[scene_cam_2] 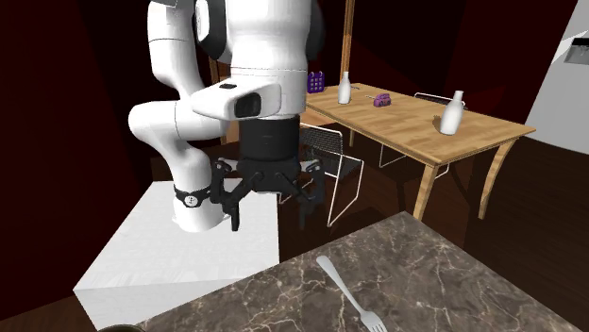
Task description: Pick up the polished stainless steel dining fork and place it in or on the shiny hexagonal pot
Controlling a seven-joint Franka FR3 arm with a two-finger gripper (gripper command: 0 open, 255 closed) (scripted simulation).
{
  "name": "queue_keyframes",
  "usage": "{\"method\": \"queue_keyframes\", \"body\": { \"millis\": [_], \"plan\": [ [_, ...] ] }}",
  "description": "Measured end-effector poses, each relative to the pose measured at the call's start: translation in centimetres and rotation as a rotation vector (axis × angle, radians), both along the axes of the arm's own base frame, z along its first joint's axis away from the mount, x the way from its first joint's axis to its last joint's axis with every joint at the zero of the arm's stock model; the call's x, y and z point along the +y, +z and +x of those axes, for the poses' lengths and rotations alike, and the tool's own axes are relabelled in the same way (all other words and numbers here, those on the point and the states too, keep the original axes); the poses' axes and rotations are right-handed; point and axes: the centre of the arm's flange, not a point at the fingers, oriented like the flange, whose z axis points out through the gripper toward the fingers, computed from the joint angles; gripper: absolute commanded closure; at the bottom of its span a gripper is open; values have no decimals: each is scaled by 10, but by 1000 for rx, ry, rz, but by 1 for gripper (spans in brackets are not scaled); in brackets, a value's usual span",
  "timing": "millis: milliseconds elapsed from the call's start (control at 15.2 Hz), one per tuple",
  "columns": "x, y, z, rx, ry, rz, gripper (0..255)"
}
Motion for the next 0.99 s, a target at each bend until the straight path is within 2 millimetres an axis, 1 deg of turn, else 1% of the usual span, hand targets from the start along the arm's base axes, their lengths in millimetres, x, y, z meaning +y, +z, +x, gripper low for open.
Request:
{"method": "queue_keyframes", "body": {
  "millis": [132,330,396,528,660,858,924,990],
  "plan": [
    [20,-15,3,1,10,-7,0],
    [54,-38,14,4,25,-17,0],
    [62,-49,17,5,29,-21,0],
    [83,-64,22,8,39,-28,0],
    [108,-81,27,10,50,-34,0],
    [133,-104,32,12,64,-44,0],
    [146,-111,33,14,69,-47,0],
    [152,-117,35,14,72,-50,0]
  ]
}}
